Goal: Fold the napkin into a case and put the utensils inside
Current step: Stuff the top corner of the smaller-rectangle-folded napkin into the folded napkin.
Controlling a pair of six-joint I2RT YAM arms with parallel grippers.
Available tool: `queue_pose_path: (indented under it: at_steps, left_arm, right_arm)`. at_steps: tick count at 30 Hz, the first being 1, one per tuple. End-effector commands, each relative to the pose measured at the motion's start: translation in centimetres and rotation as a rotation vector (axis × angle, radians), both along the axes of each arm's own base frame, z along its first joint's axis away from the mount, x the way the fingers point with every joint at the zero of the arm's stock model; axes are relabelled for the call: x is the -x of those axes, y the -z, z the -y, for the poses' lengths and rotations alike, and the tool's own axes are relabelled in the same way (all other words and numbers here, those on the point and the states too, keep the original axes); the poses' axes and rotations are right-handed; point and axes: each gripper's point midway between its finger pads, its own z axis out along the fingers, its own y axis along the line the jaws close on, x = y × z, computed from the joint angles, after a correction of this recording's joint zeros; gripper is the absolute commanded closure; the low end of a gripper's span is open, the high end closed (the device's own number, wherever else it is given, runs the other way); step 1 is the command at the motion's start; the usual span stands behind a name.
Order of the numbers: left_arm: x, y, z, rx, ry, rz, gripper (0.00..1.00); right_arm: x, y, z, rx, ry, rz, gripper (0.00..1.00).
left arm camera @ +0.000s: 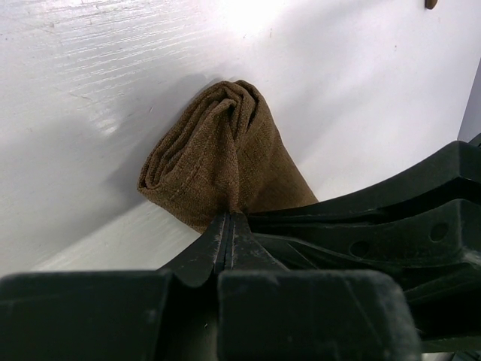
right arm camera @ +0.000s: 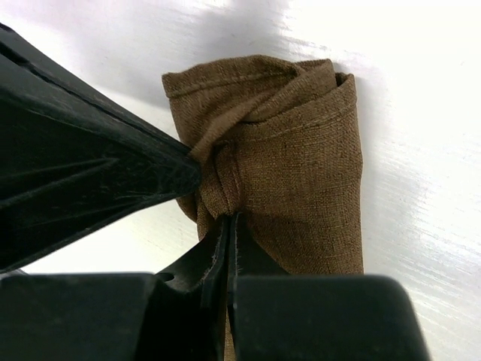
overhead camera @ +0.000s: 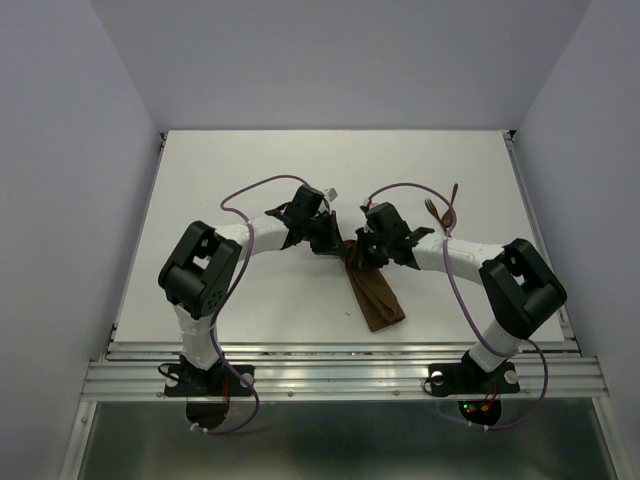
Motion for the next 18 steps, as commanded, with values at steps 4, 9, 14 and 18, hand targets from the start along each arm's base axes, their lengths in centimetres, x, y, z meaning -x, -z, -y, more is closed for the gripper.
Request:
queue_pose_path:
  at_steps: [4,9,14,18]
  left_arm:
    - [-0.2,-1.5,0.8,0.043,0.032,0.034,1.00]
    - [0.0,-1.4,0.7,0.042,0.033,0.029,1.00]
    - [0.0,-1.5,0.8,0.045,0.036,0.030,1.00]
    - [0.0,-1.7,0.9,0.049,0.037,0.034,1.00]
  right_arm:
    - [-2.8,-3.5,-2.1,-0.065,0.019,0.111,0.99]
    - [-2.8,-3.6,-2.5,-0.085,0.010,0.106,0.99]
    - [-2.6,-1.9,-2.5,-0.070,0.006,0.079,0.99]
    - [-2.2,-0.6,-2.5,-0.068,0.000,0.053,0.99]
